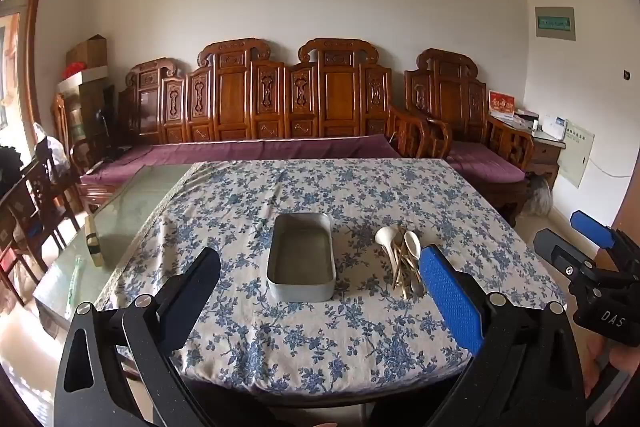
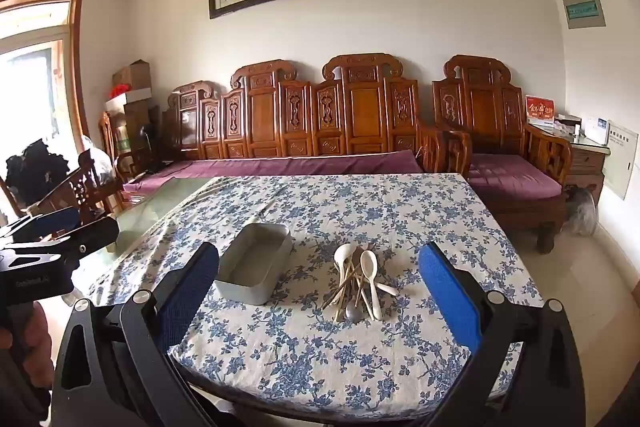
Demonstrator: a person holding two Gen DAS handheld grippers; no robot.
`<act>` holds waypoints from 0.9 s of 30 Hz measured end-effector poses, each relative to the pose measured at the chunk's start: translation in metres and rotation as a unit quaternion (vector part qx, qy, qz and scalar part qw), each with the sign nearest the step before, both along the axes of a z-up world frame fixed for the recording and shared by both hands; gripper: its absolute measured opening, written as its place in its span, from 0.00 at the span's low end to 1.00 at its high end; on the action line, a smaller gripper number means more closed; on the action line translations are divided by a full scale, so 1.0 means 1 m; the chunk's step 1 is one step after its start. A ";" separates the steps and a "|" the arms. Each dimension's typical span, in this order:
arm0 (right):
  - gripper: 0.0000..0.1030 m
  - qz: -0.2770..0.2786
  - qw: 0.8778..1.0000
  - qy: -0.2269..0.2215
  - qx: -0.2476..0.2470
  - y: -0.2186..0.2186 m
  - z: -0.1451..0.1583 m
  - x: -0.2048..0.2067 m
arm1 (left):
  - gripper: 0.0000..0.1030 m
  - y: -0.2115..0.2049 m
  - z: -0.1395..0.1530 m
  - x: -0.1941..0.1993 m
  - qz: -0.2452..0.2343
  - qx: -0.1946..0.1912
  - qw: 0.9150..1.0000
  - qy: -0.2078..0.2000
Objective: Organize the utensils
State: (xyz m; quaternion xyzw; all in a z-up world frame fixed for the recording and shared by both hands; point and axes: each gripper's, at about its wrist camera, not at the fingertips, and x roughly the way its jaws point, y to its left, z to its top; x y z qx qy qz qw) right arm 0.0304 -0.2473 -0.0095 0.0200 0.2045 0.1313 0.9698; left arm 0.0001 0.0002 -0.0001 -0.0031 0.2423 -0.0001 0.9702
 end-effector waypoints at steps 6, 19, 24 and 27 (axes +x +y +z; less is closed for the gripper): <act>0.98 0.000 1.000 -0.001 -0.002 0.000 0.000 0.000 | 0.94 0.000 0.001 0.000 0.001 0.002 1.000 -0.001; 0.98 -0.002 1.000 -0.002 -0.003 0.000 0.001 0.000 | 0.94 -0.002 0.001 -0.002 -0.001 0.004 1.000 -0.001; 0.98 -0.002 1.000 -0.002 -0.003 -0.001 0.002 0.000 | 0.94 -0.001 0.003 -0.001 -0.001 0.002 1.000 0.000; 0.98 -0.002 1.000 -0.002 -0.003 -0.001 0.002 0.000 | 0.94 -0.001 0.002 -0.001 -0.001 0.003 1.000 -0.001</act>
